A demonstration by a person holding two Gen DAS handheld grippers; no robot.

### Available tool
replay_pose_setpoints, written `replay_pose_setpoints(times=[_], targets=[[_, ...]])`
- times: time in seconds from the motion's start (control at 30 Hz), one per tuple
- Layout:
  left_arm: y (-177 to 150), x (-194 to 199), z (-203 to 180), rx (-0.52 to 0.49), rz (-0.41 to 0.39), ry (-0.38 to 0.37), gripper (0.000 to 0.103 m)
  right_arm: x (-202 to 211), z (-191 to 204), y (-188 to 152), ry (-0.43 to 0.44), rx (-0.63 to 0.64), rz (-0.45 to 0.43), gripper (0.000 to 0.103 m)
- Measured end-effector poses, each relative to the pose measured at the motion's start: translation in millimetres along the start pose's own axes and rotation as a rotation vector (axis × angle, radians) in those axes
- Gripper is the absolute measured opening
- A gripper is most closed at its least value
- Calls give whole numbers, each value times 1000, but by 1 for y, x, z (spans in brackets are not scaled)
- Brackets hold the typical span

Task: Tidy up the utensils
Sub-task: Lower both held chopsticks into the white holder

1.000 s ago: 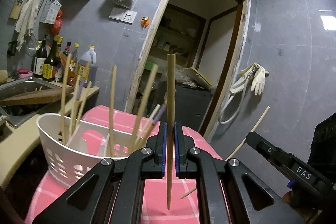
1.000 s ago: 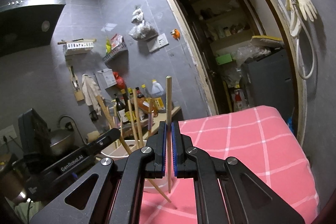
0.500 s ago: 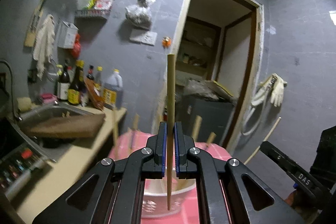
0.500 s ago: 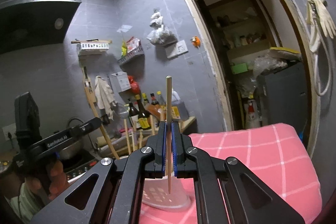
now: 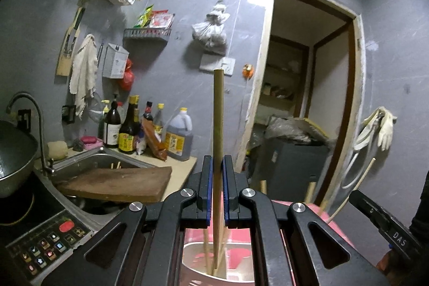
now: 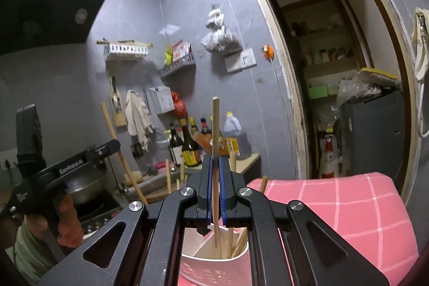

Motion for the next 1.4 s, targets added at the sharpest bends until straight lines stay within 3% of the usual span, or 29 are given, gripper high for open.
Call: replay_pose_setpoints(times=[0.37,0.77,1.17,1.4], targets=[[-42,-36,5,-31,121,-9,5,-34,-6,-40,-18,-14,141,3],[-79,-55,3,-46,226,-37,5,-46,-1,-61,-24,-16,222,3],[-93,-57,1,-27,259,-53,5,-48,-1,-69,-40,-15,244,5],[-92,-53,-4,-14,245,-61,6,-41,4,-66,-59,12,214,9]])
Point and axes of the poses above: each gripper's, at about its wrist camera, not at the fingertips, and x roughly against the way its jaws point, z to its left, y to its top, the point moved 7 cm from there along -x, roughly the way its jaws point, and after that the axes turned 5 degrees about x, right-handed, at the moved point
